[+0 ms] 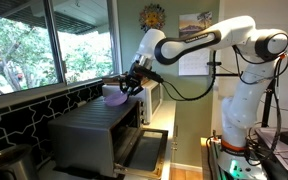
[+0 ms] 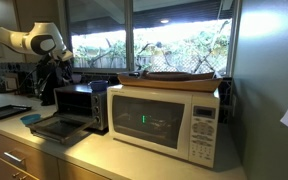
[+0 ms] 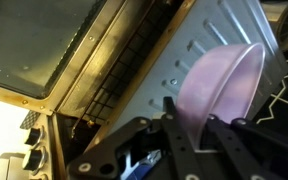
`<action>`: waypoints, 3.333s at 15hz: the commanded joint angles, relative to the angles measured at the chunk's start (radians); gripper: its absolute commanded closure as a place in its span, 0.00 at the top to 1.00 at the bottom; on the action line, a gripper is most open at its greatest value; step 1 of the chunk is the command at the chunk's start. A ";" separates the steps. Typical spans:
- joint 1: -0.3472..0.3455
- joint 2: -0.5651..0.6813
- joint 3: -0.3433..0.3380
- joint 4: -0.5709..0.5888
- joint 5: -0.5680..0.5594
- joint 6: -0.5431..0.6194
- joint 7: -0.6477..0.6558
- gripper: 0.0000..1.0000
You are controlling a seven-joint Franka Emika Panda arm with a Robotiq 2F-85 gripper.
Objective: Remove the purple bowl from the oven and pour the liquid from the bowl into the blue mug then set the bowl on top of the oven
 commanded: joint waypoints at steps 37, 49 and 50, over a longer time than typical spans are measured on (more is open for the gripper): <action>0.184 -0.140 -0.329 0.048 -0.167 0.034 -0.629 1.00; 0.200 -0.261 -0.422 0.056 0.006 -0.286 -1.345 1.00; 0.197 -0.265 -0.421 0.056 0.006 -0.306 -1.374 1.00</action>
